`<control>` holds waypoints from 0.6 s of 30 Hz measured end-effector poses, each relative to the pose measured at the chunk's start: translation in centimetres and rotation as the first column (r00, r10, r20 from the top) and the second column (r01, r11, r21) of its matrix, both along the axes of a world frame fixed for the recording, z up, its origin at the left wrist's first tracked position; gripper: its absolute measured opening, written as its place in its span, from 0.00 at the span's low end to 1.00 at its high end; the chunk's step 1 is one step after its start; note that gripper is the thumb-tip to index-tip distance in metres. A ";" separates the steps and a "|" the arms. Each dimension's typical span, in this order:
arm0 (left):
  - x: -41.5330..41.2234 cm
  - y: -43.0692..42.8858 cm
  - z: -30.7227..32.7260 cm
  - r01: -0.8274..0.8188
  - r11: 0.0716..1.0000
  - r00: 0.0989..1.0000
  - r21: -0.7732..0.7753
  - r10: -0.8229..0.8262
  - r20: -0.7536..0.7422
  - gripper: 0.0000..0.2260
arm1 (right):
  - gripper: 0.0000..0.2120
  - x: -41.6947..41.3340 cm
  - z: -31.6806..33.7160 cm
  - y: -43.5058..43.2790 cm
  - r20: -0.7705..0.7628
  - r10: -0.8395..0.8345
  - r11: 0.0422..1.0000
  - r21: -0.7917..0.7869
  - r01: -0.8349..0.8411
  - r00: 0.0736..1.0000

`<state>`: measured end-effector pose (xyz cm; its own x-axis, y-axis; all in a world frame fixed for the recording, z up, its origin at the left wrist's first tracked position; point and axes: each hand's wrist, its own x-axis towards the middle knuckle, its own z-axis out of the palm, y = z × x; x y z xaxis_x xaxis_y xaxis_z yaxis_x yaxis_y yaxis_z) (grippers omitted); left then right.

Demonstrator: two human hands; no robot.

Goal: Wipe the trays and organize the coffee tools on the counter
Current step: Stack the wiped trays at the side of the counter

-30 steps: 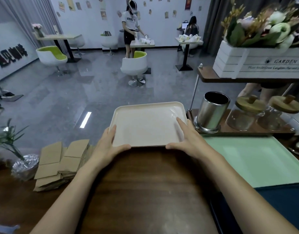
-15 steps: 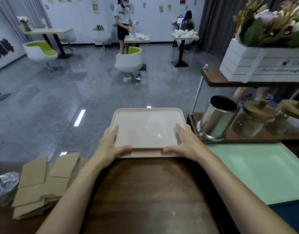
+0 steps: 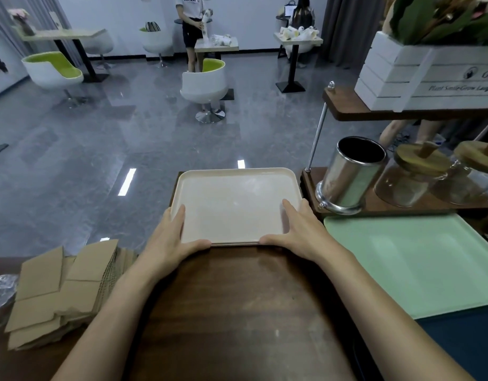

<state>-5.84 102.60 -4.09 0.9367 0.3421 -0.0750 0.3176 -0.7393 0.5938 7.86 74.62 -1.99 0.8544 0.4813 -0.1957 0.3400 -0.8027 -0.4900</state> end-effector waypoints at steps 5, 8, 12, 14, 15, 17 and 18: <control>-0.4 -0.3 0.6 -0.002 0.998 1.000 0.069 0.003 -0.019 0.43 | 0.40 -0.4 0.5 0.0 -0.007 0.010 0.999 -0.040 -0.010 1.000; -0.2 -0.4 0.4 -0.008 0.998 1.000 0.054 0.008 -0.002 0.40 | 0.43 -0.5 0.8 0.1 -0.009 0.008 0.998 -0.063 -0.008 1.000; 0.1 -0.4 -0.1 -0.022 0.999 0.999 0.037 0.023 -0.045 0.51 | 0.58 -0.4 0.9 0.5 -0.022 0.000 0.995 -0.102 -0.003 1.000; 0.3 -0.3 -0.6 -0.042 0.997 0.997 0.066 0.047 -0.062 0.58 | 0.63 -0.6 1.2 0.6 -0.045 -0.001 0.994 -0.105 -0.003 0.999; 0.3 -0.3 -1.0 -0.051 0.995 0.996 0.091 0.057 -0.067 0.60 | 0.63 -0.7 1.3 0.6 -0.056 -0.003 0.995 -0.098 -0.003 0.998; 0.5 -0.3 -1.4 -0.057 0.992 0.995 0.109 0.065 -0.076 0.63 | 0.64 -1.0 1.5 0.6 -0.068 -0.016 0.997 -0.077 0.011 0.998; 0.6 -0.3 -1.4 -0.054 0.993 0.994 0.106 0.063 -0.084 0.64 | 0.63 -1.2 1.3 0.6 -0.062 -0.020 0.997 -0.072 0.015 0.998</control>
<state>-5.29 102.30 -5.49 0.9062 0.4064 -0.1169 0.4095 -0.7740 0.4830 6.70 75.17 -0.67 0.8476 0.4493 -0.2824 0.2961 -0.8420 -0.4509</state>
